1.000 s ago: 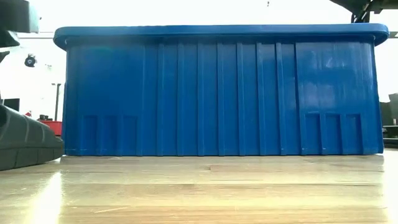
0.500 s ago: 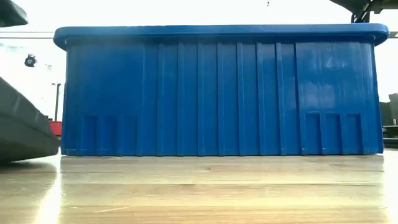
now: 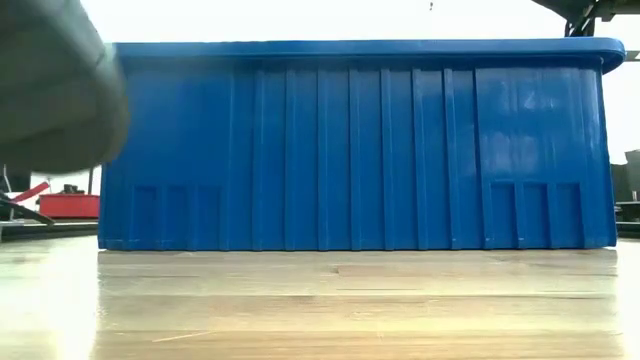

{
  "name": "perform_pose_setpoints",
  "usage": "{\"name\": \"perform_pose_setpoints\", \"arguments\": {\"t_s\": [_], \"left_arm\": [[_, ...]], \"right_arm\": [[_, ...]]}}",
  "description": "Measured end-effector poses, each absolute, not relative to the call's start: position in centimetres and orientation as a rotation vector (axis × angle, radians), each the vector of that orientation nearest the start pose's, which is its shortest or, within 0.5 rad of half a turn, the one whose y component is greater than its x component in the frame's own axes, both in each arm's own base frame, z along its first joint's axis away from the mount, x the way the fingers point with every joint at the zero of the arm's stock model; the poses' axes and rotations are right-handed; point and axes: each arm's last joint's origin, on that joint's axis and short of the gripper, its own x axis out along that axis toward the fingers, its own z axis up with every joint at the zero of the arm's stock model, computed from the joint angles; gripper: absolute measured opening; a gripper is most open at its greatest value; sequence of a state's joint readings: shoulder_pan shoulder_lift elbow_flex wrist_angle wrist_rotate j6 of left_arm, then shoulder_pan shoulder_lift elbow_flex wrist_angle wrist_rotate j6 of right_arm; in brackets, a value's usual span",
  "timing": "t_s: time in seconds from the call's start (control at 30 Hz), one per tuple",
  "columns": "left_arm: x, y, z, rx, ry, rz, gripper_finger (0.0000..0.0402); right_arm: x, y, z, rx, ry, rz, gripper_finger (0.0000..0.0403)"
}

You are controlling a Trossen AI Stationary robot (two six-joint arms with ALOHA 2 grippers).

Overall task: Pick and place slides into bin
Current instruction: Put the black slide into the bin

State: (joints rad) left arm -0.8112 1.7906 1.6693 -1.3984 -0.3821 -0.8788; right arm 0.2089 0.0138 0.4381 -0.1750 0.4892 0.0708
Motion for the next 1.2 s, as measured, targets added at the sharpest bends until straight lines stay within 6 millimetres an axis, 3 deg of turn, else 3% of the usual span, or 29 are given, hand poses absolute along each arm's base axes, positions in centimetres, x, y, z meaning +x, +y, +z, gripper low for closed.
{"name": "perform_pose_setpoints", "arguments": {"t_s": [0.37, 0.6, 0.93, 1.2], "left_arm": [[24.2, -22.0, 36.4, 0.124, 1.07, 0.222, 0.0], [25.2, -19.8, 40.2, 0.177, 0.931, 0.251, 0.0], [25.2, -14.2, 45.4, 0.245, 0.694, 0.464, 0.0], [25.2, -7.6, 46.8, 0.275, 0.673, 0.7, 0.0]], "right_arm": [[4.7, -0.4, 28.6, 0.181, -0.251, -0.268, 0.0008], [4.7, -0.4, 28.6, 0.183, -0.252, -0.268, 0.0008], [4.7, -0.4, 28.7, 0.193, -0.259, -0.266, 0.0008], [4.6, -0.4, 28.9, 0.202, -0.284, -0.265, 0.0008]]}}
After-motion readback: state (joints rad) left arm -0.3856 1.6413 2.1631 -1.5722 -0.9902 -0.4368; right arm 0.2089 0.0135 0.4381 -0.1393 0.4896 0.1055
